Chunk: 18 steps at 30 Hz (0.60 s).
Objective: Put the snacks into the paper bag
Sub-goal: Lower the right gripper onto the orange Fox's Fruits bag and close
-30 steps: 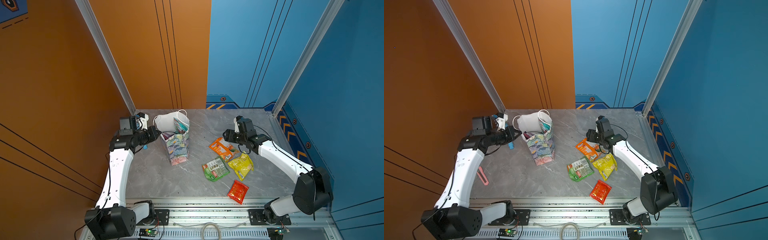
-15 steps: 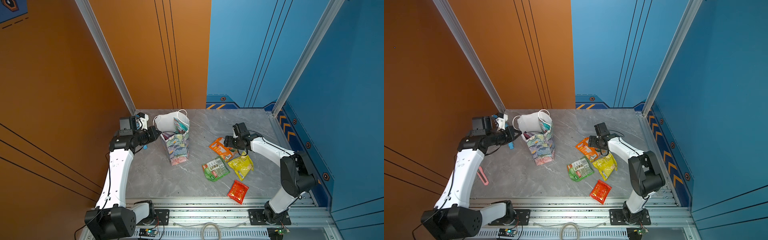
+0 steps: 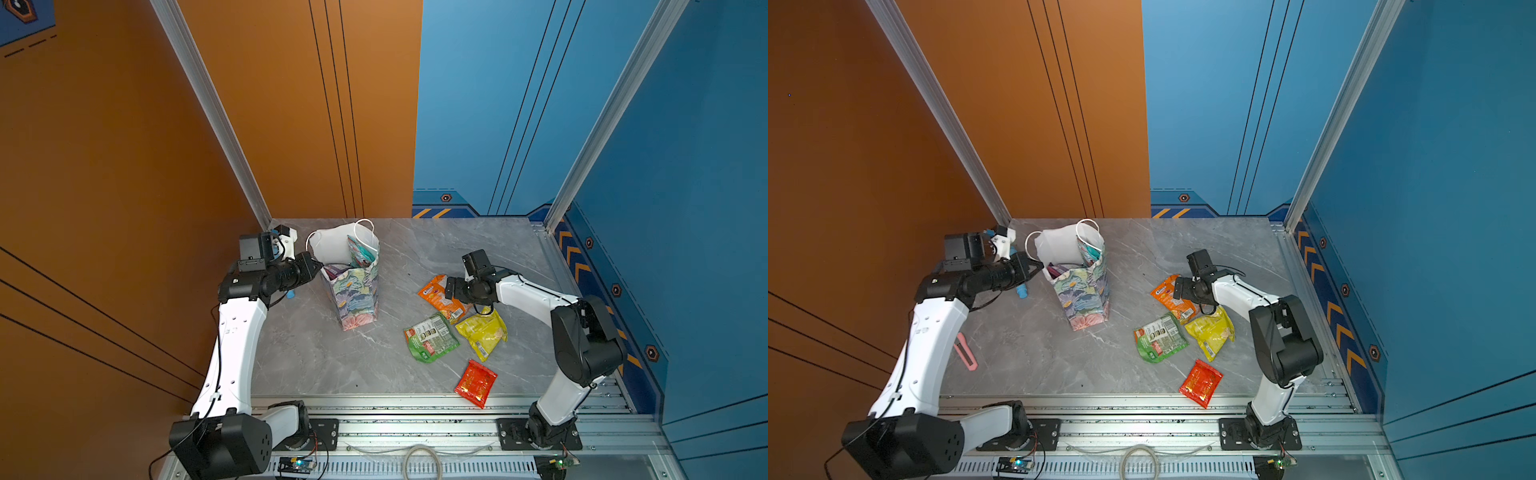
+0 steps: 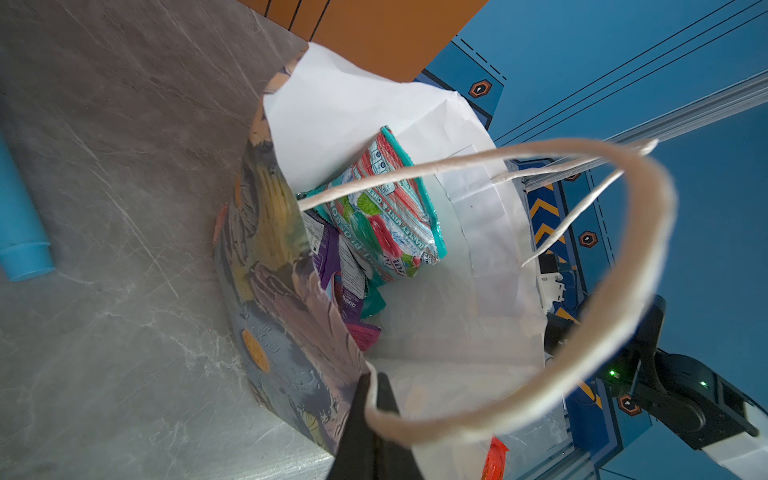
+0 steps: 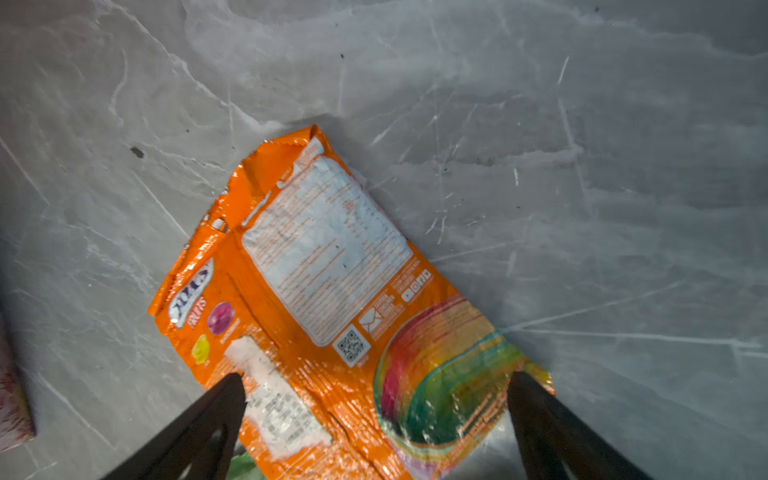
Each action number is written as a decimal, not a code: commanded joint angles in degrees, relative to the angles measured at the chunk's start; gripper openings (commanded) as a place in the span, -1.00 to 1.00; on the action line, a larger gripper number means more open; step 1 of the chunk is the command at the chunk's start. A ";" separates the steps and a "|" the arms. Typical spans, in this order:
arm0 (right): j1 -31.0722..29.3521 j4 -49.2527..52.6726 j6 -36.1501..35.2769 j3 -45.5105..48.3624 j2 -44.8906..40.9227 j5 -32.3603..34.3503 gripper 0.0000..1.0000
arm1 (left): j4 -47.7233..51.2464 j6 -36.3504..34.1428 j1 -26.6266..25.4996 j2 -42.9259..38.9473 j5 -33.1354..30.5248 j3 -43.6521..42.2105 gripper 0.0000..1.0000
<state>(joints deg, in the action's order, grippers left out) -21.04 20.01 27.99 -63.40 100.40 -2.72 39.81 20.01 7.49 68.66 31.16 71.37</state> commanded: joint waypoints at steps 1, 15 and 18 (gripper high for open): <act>-0.57 1.14 1.92 0.99 0.96 0.41 1.00 | -1.62 0.28 -0.04 -0.72 1.69 0.18 -1.00; -7.70 -7.22 9.90 -0.74 5.62 -7.35 1.00 | -1.67 0.47 -0.19 -0.95 1.81 0.55 -1.00; -8.92 -6.66 9.95 -1.94 4.52 -7.52 0.99 | -1.67 0.49 -0.23 -0.81 1.81 0.65 -1.00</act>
<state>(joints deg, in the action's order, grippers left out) -28.91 13.34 35.90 -63.66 104.62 -7.81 39.81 20.05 7.44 68.66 31.16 71.37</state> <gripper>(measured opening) 0.997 0.046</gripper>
